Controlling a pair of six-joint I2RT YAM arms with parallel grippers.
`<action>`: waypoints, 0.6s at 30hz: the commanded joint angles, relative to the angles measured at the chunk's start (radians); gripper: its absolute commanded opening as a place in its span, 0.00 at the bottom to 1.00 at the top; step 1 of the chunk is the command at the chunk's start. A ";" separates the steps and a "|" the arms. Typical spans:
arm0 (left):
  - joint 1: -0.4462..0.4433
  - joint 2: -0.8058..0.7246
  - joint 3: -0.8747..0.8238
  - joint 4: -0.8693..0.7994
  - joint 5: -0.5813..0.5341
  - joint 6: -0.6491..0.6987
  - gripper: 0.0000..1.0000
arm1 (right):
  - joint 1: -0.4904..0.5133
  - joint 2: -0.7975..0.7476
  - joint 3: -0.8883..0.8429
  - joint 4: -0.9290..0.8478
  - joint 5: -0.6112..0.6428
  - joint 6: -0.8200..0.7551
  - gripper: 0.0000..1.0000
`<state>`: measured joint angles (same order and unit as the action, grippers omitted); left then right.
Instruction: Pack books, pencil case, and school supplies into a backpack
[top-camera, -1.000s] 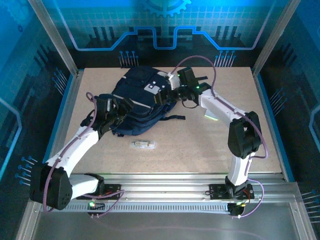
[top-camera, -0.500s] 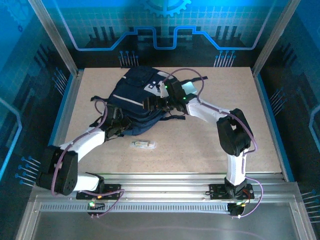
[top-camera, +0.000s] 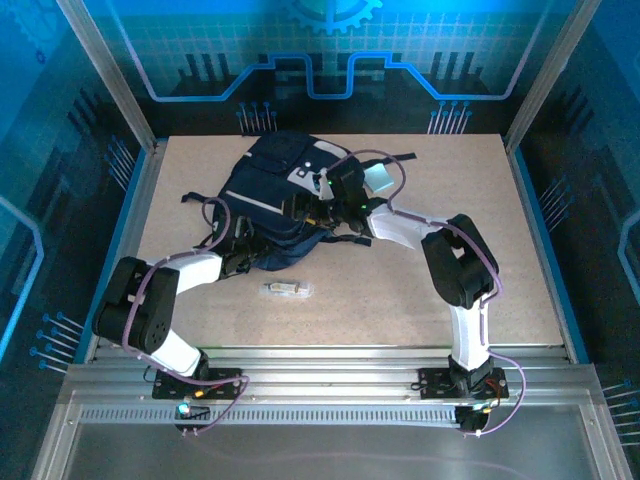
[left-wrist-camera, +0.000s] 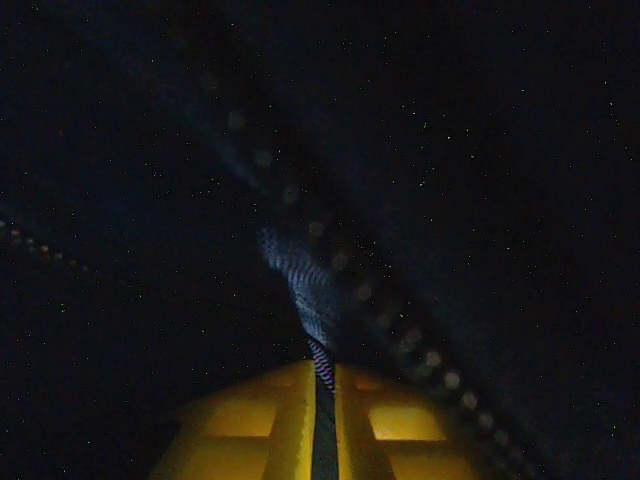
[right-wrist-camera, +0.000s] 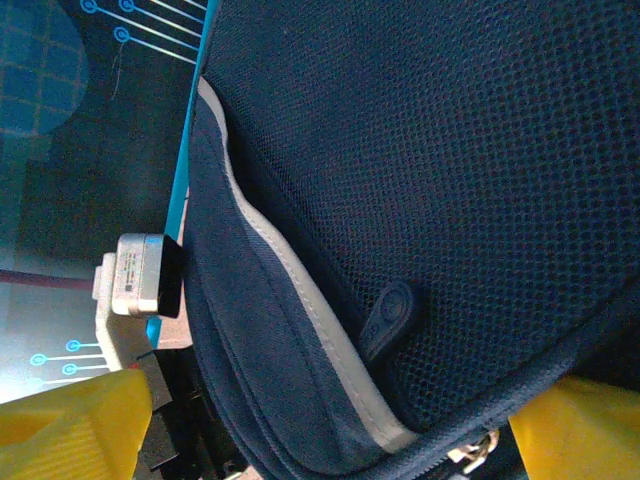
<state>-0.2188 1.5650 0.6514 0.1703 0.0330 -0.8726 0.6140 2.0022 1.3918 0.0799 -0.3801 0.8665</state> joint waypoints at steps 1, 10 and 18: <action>-0.036 0.052 0.004 0.054 0.065 -0.009 0.14 | 0.079 -0.058 -0.011 0.009 -0.129 0.075 0.92; -0.045 0.061 0.019 0.070 0.062 -0.026 0.14 | 0.106 -0.103 -0.078 -0.050 -0.187 0.086 0.91; -0.044 -0.067 0.096 -0.188 -0.025 0.124 0.21 | 0.028 -0.223 -0.068 -0.281 -0.058 -0.110 0.91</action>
<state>-0.2523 1.5669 0.7029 0.1257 0.0360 -0.8368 0.6804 1.8668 1.3224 -0.0898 -0.4934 0.8555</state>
